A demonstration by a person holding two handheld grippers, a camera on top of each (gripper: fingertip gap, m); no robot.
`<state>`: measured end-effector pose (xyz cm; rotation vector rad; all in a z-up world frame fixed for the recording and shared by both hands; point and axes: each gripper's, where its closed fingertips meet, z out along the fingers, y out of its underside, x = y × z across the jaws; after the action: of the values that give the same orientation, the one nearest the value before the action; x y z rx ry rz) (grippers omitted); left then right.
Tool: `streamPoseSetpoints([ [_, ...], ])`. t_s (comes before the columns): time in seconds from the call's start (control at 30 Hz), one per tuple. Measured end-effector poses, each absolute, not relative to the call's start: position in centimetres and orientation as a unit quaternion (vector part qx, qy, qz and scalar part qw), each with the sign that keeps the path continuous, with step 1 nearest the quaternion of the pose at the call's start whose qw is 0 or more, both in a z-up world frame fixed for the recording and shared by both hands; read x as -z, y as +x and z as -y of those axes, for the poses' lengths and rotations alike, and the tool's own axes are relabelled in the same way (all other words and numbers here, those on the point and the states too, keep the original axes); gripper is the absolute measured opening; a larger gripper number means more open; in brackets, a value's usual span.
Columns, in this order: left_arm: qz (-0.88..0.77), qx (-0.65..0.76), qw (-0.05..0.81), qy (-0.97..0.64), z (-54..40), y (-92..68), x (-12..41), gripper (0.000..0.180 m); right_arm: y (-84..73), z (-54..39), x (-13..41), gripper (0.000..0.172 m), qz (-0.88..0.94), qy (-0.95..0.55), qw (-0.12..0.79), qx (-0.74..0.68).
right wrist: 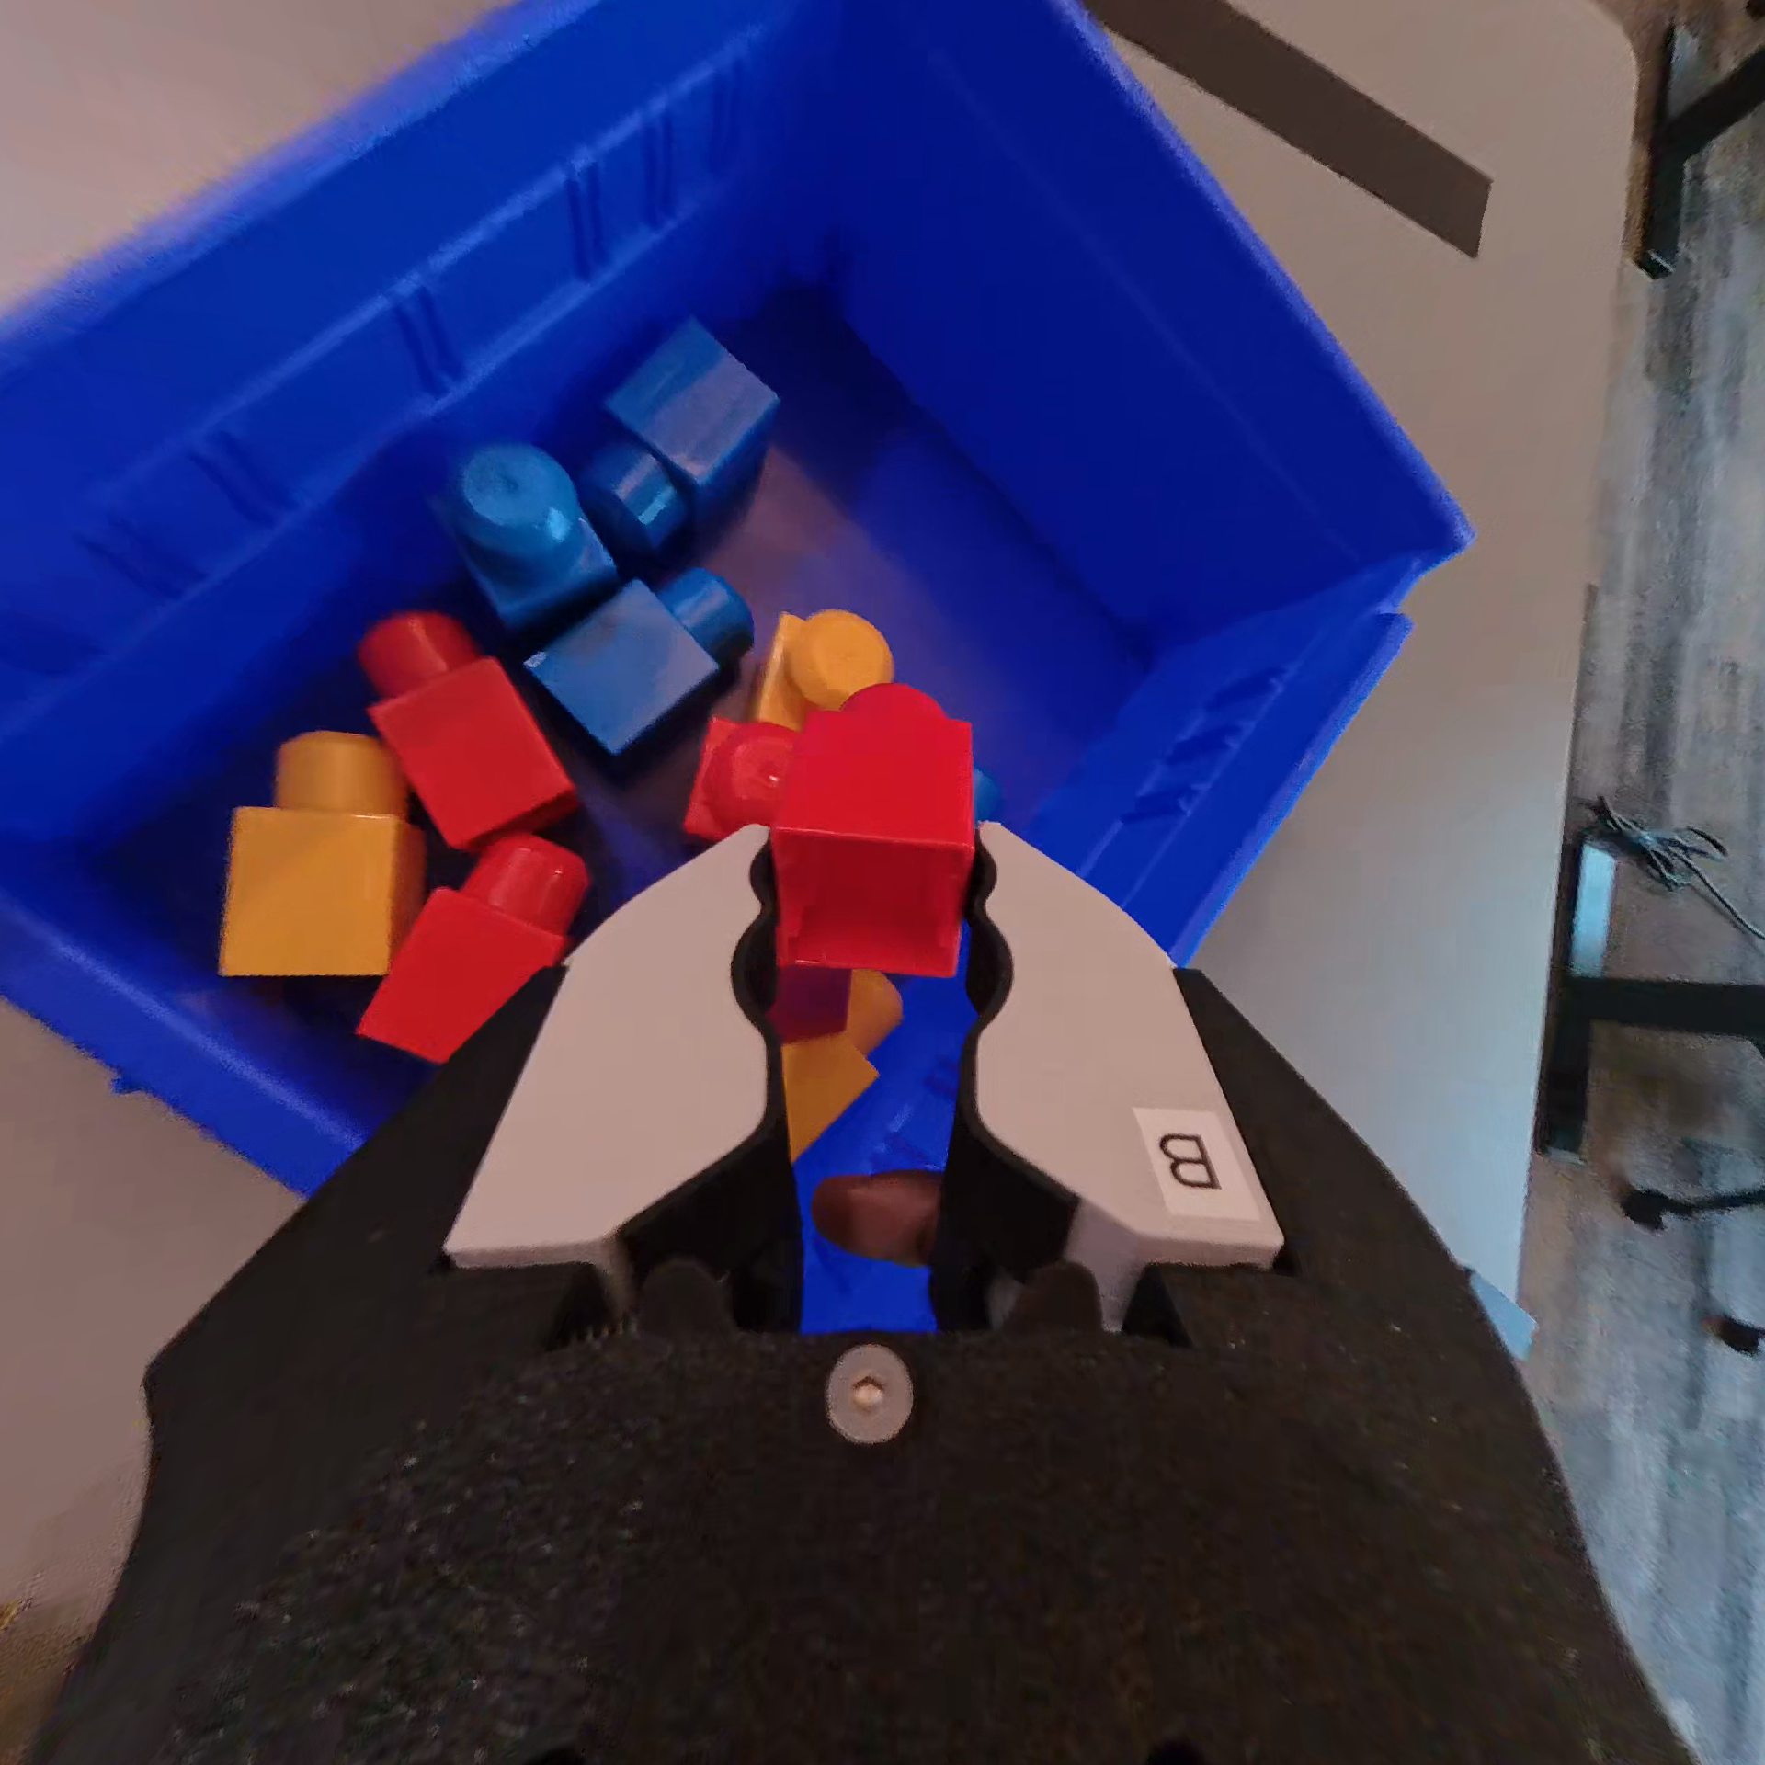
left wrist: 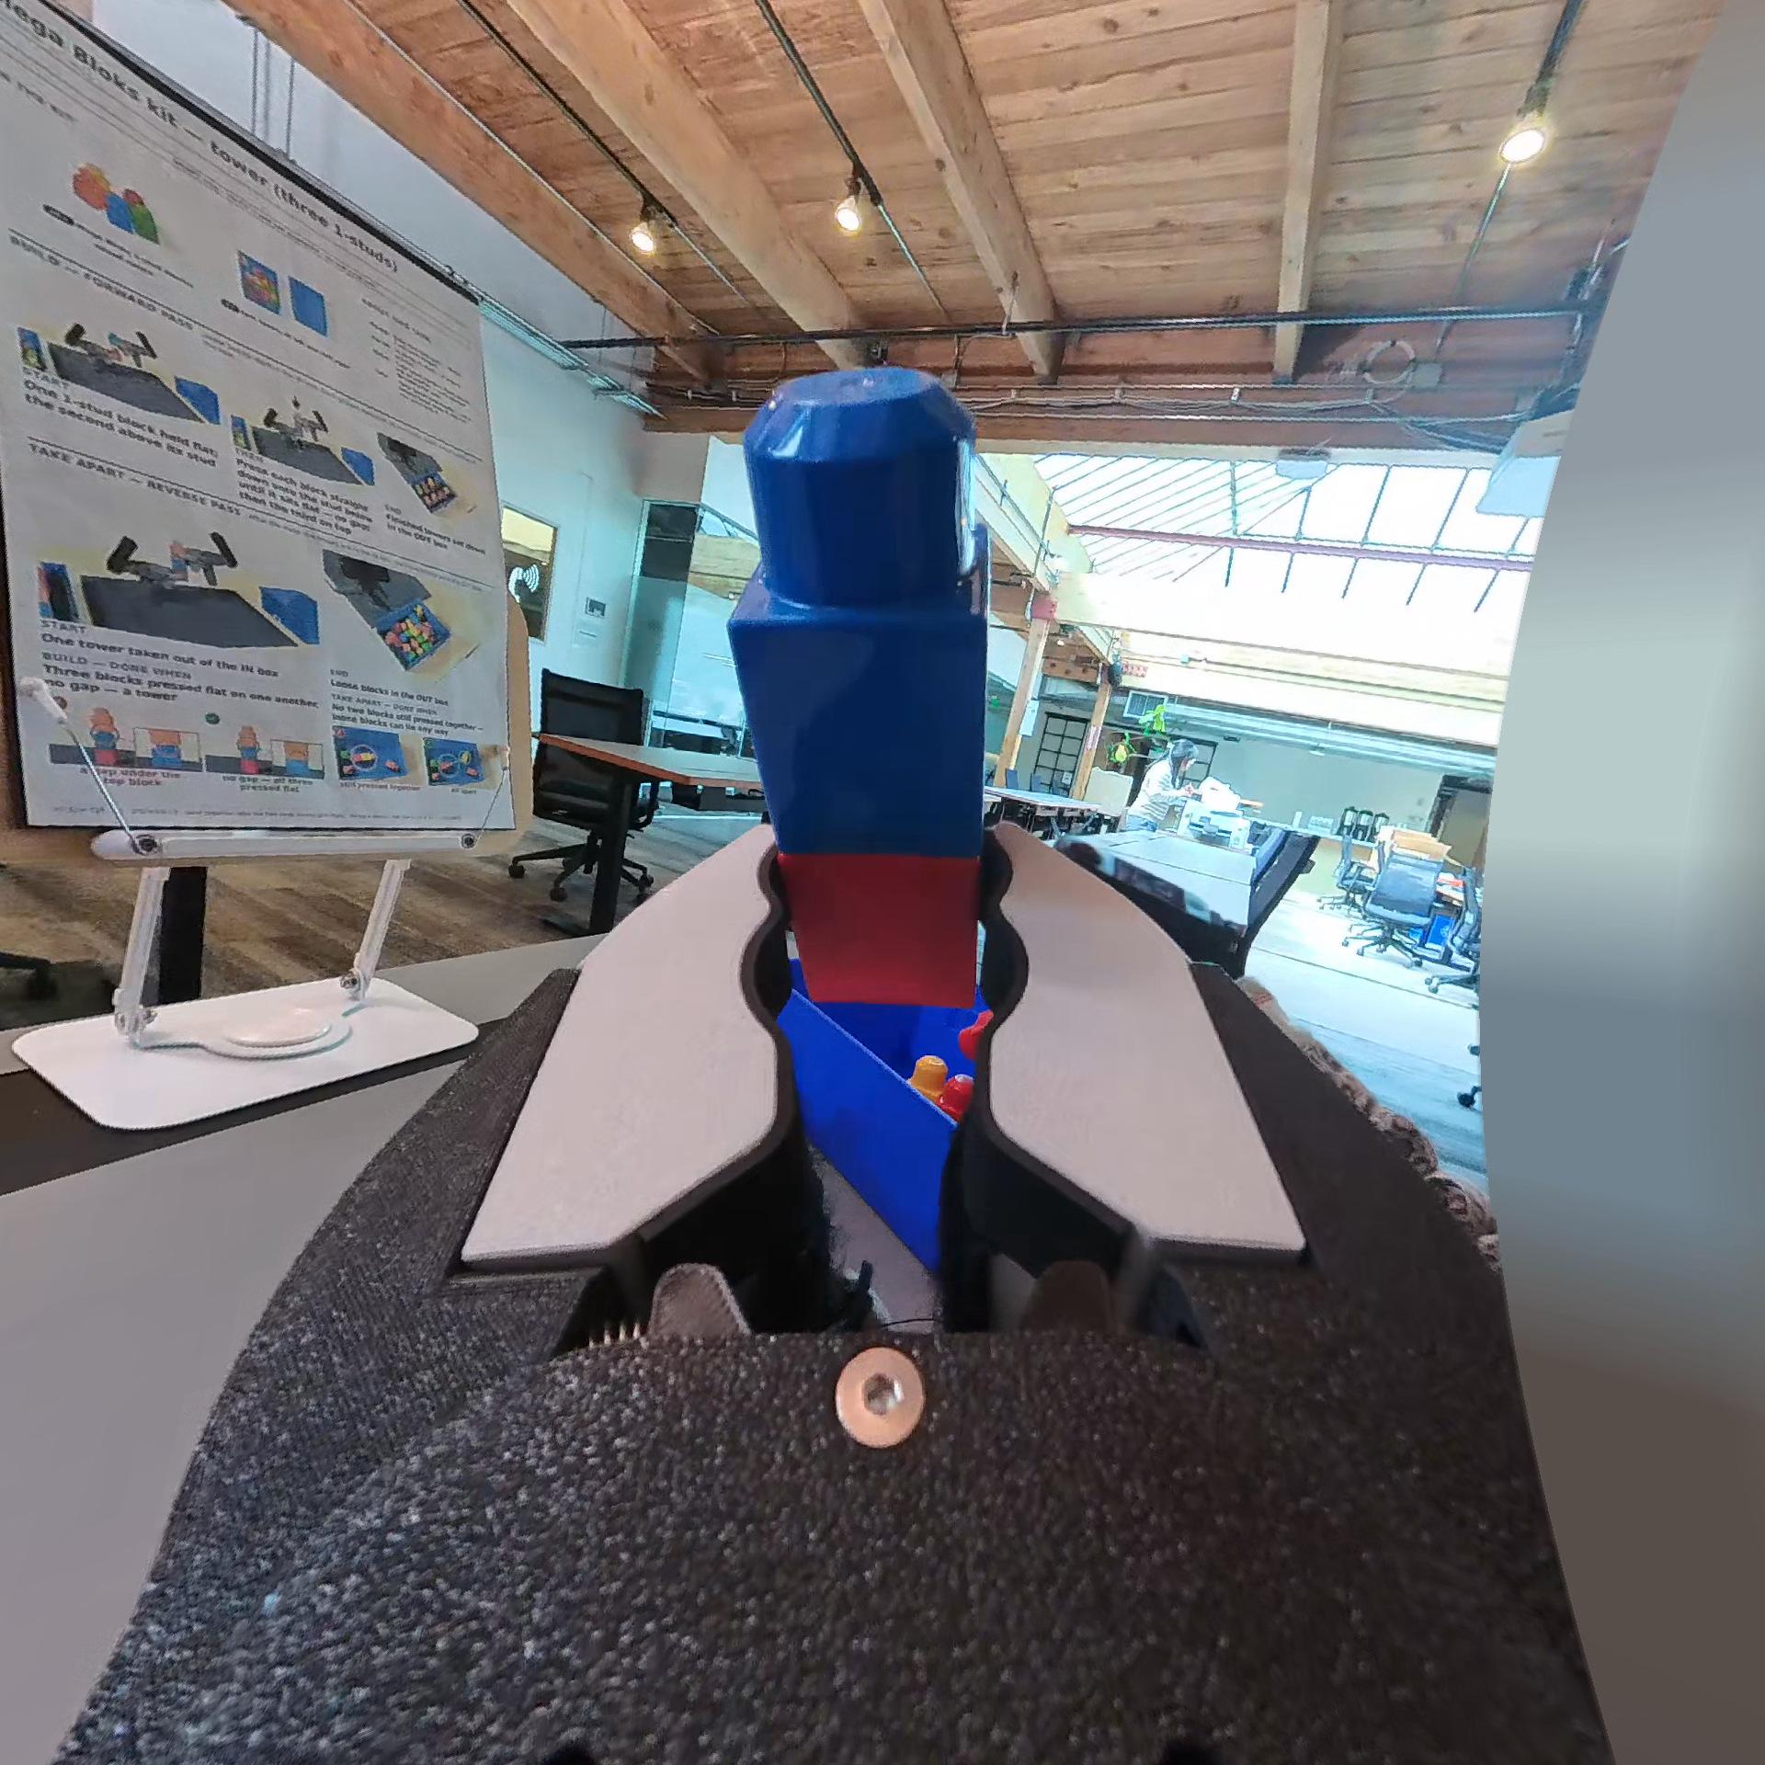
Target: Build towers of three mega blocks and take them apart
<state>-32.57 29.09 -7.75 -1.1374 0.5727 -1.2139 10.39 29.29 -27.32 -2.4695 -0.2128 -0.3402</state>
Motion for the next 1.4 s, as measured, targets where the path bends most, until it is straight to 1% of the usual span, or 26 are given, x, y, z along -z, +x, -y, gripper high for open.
streamPoseSetpoints([
  [0.07,-0.249,0.537,0.634,-0.497,-29.1,-32.6,7.8,0.037,11.0,-29.2,28.6,0.036,0.076,-0.944,0.285,0.146],
  [0.17,-0.248,0.542,0.632,-0.495,-29.0,-32.7,7.7,0.036,11.4,-29.5,29.6,0.036,0.059,-0.949,0.272,0.150],
  [0.27,-0.252,0.533,0.636,-0.498,-29.1,-32.7,7.7,0.037,12.1,-29.7,30.2,0.036,0.051,-0.948,0.253,0.188],
  [0.33,-0.254,0.531,0.637,-0.499,-29.0,-32.7,7.7,0.037,11.9,-30.2,30.0,0.040,0.054,-0.944,0.263,0.193],
  [0.4,-0.254,0.533,0.635,-0.498,-29.0,-32.7,7.7,0.036,12.0,-30.4,29.7,0.052,0.052,-0.941,0.271,0.195],
  [0.47,-0.255,0.534,0.634,-0.499,-29.0,-32.7,7.8,0.037,11.7,-30.6,29.2,0.058,0.050,-0.937,0.294,0.181],
  [0.6,-0.259,0.534,0.624,-0.507,-29.1,-32.2,8.2,0.037,11.6,-30.9,26.9,0.058,0.048,-0.919,0.344,0.184],
  [0.67,-0.266,0.536,0.612,-0.517,-29.1,-31.6,8.8,0.037,10.4,-31.4,24.9,0.058,0.066,-0.901,0.393,0.173],
  [0.73,-0.286,0.536,0.587,-0.535,-29.1,-30.6,9.9,0.037,7.1,-32.1,22.6,0.056,0.101,-0.875,0.460,0.114],
  [0.83,-0.336,0.517,0.541,-0.572,-28.8,-28.8,12.4,0.037,-1.0,-32.1,18.2,0.058,0.199,-0.799,0.567,-0.042],
  [0.93,-0.396,0.488,0.500,-0.595,-28.0,-26.8,15.0,0.037,-9.4,-29.5,14.4,0.059,0.289,-0.694,0.624,-0.213],
  [1.0,-0.437,0.480,0.471,-0.598,-27.0,-25.3,16.5,0.037,-13.6,-27.6,13.0,0.059,0.328,-0.639,0.626,-0.304],
  [1.1,-0.493,0.469,0.426,-0.596,-25.2,-23.3,18.7,0.037,-18.2,-25.3,13.3,0.061,0.378,-0.595,0.586,-0.399],
  [1.17,-0.526,0.458,0.399,-0.595,-24.1,-22.3,20.0,0.037,-20.3,-24.5,14.2,0.062,0.396,-0.583,0.559,-0.436],
  [1.27,-0.567,0.435,0.368,-0.595,-22.9,-21.6,21.7,0.037,-22.6,-23.6,16.0,0.062,0.433,-0.579,0.521,-0.453],
  [1.3,-0.579,0.427,0.359,-0.595,-22.6,-21.5,22.2,0.037,-23.1,-23.4,16.5,0.061,0.444,-0.579,0.515,-0.451],
  [1.37,-0.597,0.416,0.346,-0.593,-22.2,-21.5,22.8,0.037,-23.5,-23.5,17.2,0.037,0.458,-0.581,0.515,-0.433],
  [1.4,-0.599,0.408,0.349,-0.594,-22.4,-21.6,22.9,0.037,-23.4,-23.5,17.2,0.035,0.463,-0.577,0.521,-0.427],
])
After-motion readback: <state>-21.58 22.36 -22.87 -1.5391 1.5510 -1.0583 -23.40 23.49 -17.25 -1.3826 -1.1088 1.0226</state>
